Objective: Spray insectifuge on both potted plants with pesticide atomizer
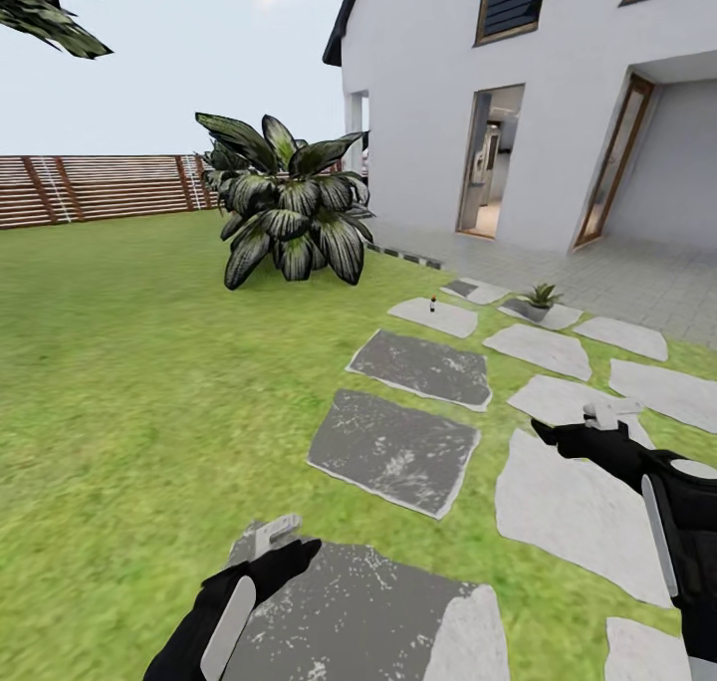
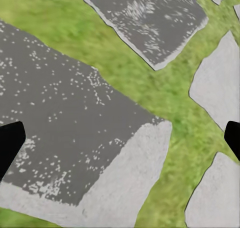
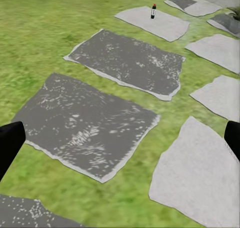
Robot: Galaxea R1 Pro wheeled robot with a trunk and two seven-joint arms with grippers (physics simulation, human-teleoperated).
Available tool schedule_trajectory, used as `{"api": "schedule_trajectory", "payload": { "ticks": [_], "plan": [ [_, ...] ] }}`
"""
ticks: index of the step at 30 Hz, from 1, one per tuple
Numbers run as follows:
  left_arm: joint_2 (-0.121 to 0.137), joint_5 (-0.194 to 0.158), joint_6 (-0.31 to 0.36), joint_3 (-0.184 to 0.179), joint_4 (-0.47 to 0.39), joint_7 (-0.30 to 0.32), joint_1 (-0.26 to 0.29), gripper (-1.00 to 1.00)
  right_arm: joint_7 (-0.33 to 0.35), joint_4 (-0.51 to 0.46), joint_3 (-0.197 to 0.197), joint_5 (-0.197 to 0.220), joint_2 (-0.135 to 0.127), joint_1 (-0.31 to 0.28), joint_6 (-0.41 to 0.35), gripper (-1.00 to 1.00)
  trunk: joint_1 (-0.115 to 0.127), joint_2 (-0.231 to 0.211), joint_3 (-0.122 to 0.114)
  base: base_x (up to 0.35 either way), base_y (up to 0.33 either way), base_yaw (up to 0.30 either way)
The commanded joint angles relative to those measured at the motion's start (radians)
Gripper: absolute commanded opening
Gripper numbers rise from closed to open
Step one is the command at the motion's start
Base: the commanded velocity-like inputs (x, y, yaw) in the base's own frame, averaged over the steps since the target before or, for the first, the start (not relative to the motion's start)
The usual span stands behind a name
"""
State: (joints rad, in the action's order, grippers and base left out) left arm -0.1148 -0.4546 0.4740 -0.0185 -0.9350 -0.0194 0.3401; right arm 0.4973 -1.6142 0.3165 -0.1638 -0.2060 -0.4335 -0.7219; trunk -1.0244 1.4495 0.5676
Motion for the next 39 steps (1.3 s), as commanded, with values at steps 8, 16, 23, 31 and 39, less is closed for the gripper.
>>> {"api": "schedule_trajectory", "payload": {
  "ticks": [8, 16, 23, 31, 39],
  "plan": [
    [0.001, -0.004, -0.005, 0.002, 0.017, -0.003, 0.0, 1.0, 0.011, -0.001, 0.004, -0.018, 0.003, -0.001, -0.001, 1.0, -0.001, 0.0, 0.001, 0.339, 0.0, 0.0],
    [0.002, -0.005, -0.033, 0.002, 0.023, -0.004, 0.001, 1.0, 0.013, -0.001, 0.01, -0.017, 0.003, -0.002, -0.006, 1.0, -0.001, 0.0, 0.001, 0.339, 0.0, 0.0],
    [0.003, -0.006, -0.034, 0.002, 0.025, -0.004, 0.002, 1.0, 0.013, -0.001, 0.01, -0.017, 0.005, -0.002, -0.008, 1.0, -0.001, 0.0, 0.001, 0.34, 0.0, 0.0],
    [0.002, -0.006, -0.035, 0.001, 0.025, -0.004, 0.002, 1.0, 0.013, -0.001, 0.011, -0.017, 0.004, -0.002, -0.009, 1.0, -0.001, 0.0, 0.001, 0.34, 0.0, 0.0],
    [-0.002, -0.007, -0.036, -0.001, 0.025, -0.003, 0.003, 1.0, 0.014, -0.001, 0.01, -0.017, 0.003, -0.002, -0.007, 1.0, -0.001, 0.0, 0.001, 0.339, 0.0, 0.0]
  ]
}}
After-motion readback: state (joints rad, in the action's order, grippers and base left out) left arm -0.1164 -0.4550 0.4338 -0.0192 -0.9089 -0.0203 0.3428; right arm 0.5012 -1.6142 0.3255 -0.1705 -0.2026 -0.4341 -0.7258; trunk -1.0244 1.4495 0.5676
